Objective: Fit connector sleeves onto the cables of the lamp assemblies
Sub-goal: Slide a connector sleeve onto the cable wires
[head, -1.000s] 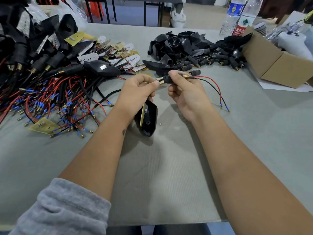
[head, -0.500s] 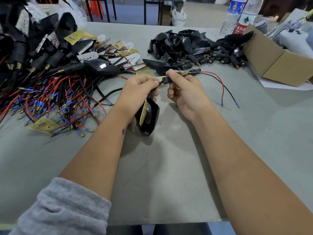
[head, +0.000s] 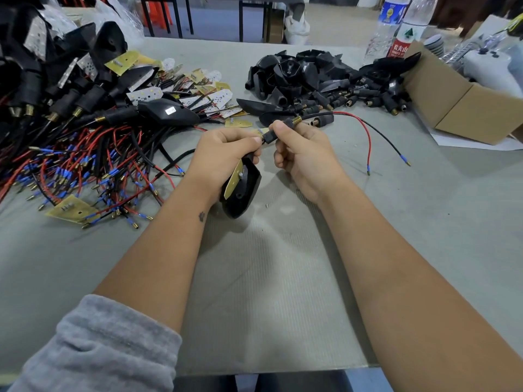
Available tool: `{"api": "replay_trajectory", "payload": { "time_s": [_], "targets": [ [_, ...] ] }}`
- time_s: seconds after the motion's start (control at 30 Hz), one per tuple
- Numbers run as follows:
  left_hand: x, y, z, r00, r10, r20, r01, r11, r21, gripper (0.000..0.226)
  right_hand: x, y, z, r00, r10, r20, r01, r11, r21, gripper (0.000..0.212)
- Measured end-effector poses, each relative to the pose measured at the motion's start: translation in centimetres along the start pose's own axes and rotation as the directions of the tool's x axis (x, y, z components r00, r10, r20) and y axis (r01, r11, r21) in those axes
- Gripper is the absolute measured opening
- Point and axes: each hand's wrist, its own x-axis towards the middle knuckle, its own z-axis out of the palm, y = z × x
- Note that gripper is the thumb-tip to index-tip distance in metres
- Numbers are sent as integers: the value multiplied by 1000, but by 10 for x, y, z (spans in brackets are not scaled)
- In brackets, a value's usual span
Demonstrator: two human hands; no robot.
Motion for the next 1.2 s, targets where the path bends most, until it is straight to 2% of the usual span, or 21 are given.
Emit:
{"api": "replay_trajectory", "payload": {
  "time_s": [0.1,0.23,0.37,0.47,0.6,0.77,0.83,0.97,1.13,1.2],
  "targets": [
    [0,1,0,1000,-7,1,7,1000,6,11,0,0,0,1000,1,19,-1,1000,-14,14],
    [0,3,4,1000,-19,5,18,999,39,16,0,-1,0,999,13,42,-17,996,88,15],
    [-1,6,5,997,-77,22,75,995,61,23,1,-3,-1,1000,-3,2,2,976,217,15],
    [-2,5,6,999,-47,20,44,988,148,21,3,-3,-2,999,7,-36,2,970,243,21],
    [-4,6,8,1000,-26,16,23,986,167,19,6,-2,-3,997,23,-73,-10,985,173,23],
    [-7,6,10,999,19,39,-27,981,195,16,5,2,2,999,-10,-44,9,1000,-8,26],
    [-7,7,10,999,12,35,-19,978,209,15,5,2,3,999,-6,-34,5,1000,-19,25],
    [-6,7,11,1000,-5,16,3,993,121,5,5,1,-1,1000,10,-18,-8,996,90,23],
    [-6,11,11,998,-63,32,61,997,56,28,7,-1,-4,992,36,-124,3,953,304,23],
    [-6,11,10,995,-79,53,77,996,48,25,8,-1,-6,986,52,-157,11,928,373,23]
  ]
}}
